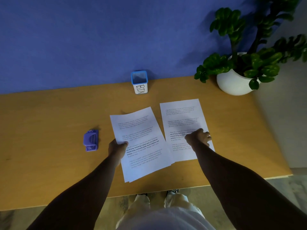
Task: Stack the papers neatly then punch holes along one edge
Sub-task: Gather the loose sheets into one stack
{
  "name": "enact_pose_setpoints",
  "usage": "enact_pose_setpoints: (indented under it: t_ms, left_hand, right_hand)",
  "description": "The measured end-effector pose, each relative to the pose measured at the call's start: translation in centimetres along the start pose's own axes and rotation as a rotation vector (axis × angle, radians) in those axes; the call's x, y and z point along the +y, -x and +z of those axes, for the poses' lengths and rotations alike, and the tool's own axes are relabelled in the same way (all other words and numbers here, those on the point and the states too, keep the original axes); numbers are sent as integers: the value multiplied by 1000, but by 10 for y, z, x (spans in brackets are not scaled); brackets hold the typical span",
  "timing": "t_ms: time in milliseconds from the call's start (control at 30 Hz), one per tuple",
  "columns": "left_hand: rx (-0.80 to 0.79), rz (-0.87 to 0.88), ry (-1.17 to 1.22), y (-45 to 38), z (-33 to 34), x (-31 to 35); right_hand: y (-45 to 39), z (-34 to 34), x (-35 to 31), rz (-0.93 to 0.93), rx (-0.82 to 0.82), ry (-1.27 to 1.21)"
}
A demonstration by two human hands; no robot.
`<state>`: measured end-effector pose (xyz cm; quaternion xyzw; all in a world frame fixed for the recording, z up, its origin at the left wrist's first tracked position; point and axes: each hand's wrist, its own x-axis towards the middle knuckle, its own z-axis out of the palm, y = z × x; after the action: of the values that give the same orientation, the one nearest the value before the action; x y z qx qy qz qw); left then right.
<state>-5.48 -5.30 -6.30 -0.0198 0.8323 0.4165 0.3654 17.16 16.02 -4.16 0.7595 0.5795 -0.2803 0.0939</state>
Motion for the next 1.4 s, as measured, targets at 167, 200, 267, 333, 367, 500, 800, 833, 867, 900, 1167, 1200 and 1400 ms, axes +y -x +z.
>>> enact_pose_setpoints:
  t_ms: [167,200,267,333,367,500,800,833,867,900,1167,1200,1400]
  left_hand:
    - [43,17,-64,-1,4,-5]
    - [51,16,-84,-1,5,-5]
    - [62,19,-103,0,6,-6]
    - [72,38,-114,0,6,-6]
    - [74,47,-125,0,7,-6]
    - [73,56,-141,1,9,-7]
    - [75,73,-177,4,13,-7]
    - [74,79,-182,5,13,-6]
    - [70,85,-185,5,13,-6]
    - [65,88,-189,5,12,-6]
    - [42,95,-267,6,3,-2]
    - [44,93,-263,6,3,-1]
    - [55,91,-284,8,-4,1]
  right_hand:
    - [-5,-3,7,37,-16,85]
    - [-5,-3,7,48,-22,83]
    - [-4,-3,6,70,-18,73]
    - [-4,-4,6,95,-1,70]
    - [-5,-5,6,109,4,76]
    - [-12,-7,12,169,9,104]
    - [-21,-5,17,135,-23,77]
    - [-21,-5,17,127,-23,71]
    - [-21,-5,17,120,-24,74]
    - [-20,-6,16,114,-26,87]
    - [-15,-4,13,-91,0,-277]
    - [-13,-5,12,-118,-17,-325]
    - [-4,-6,-1,-289,-103,-432]
